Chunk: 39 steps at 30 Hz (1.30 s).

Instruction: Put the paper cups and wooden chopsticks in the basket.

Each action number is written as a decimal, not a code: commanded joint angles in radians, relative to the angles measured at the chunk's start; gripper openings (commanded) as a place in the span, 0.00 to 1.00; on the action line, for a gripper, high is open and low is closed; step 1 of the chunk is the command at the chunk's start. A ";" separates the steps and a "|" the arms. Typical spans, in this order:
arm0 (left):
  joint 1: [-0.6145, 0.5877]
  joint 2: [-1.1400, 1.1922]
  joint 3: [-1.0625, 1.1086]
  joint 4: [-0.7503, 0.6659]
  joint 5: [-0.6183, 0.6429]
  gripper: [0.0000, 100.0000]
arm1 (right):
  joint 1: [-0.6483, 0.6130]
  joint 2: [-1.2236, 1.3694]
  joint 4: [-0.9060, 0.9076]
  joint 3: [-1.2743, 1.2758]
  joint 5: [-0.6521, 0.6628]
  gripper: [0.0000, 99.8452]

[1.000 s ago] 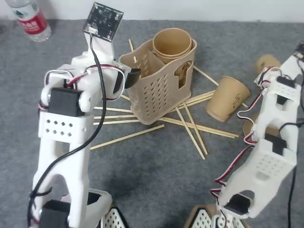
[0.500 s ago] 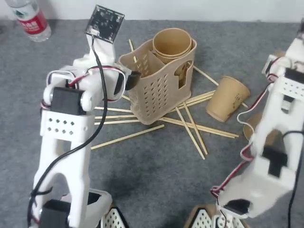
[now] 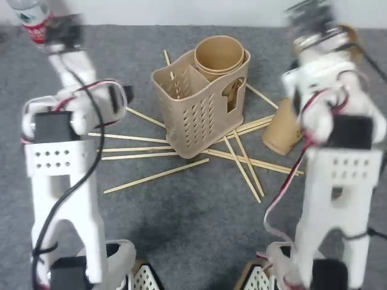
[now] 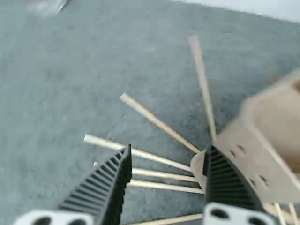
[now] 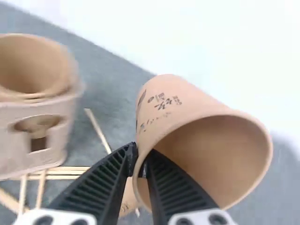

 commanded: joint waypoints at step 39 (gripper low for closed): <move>-0.068 -0.018 0.582 -0.608 0.242 0.24 | -0.283 0.670 0.423 -0.867 0.176 0.14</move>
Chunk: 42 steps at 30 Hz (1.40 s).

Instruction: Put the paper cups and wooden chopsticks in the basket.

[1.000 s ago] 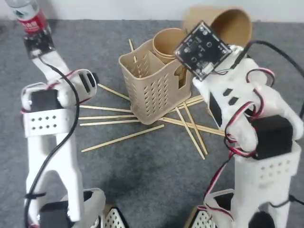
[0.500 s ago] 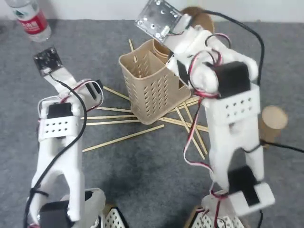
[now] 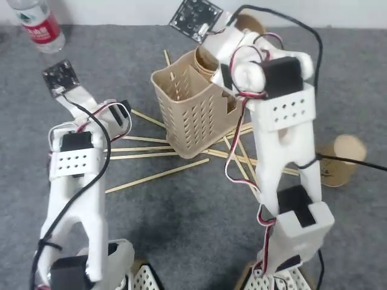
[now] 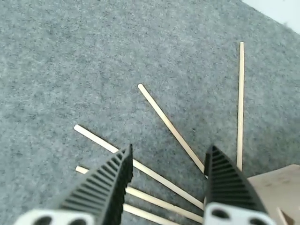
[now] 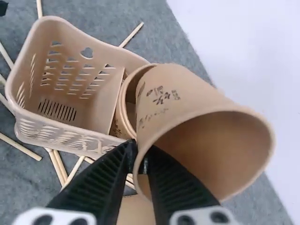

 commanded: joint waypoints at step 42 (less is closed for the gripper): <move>-0.003 -0.018 0.047 -0.080 0.005 0.24 | 0.067 -0.021 -0.127 -0.077 -0.146 0.26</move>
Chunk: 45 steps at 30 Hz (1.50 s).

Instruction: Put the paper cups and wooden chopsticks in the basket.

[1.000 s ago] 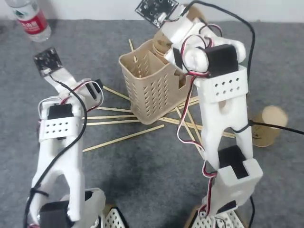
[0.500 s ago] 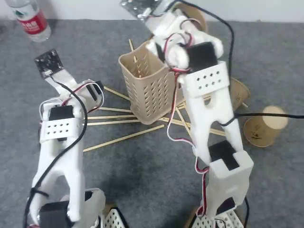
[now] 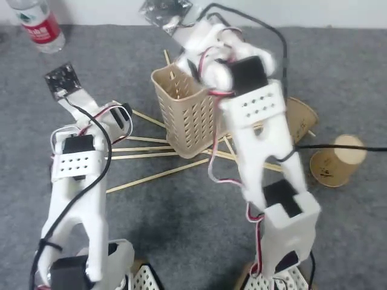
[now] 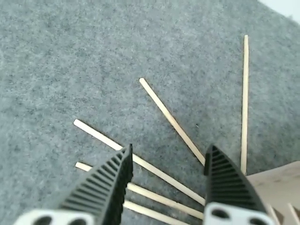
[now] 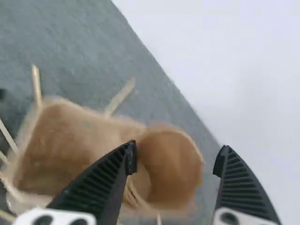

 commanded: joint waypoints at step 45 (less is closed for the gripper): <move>-0.006 -0.026 0.096 -0.209 -0.038 0.24 | 0.476 0.282 0.351 0.051 0.399 0.14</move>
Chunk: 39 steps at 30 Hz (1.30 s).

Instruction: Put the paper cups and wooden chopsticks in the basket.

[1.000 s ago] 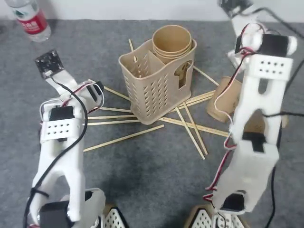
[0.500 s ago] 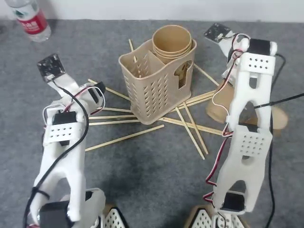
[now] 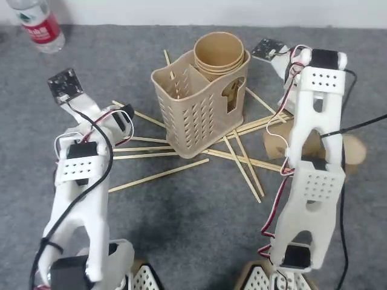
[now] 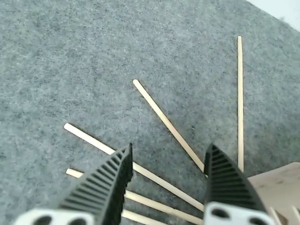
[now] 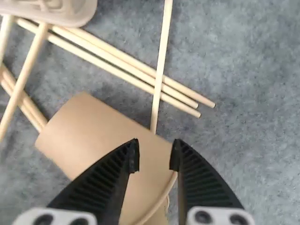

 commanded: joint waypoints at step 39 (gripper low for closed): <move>-0.002 -0.018 -0.004 -0.026 -0.011 0.24 | 0.053 -0.119 0.030 0.402 -0.184 0.13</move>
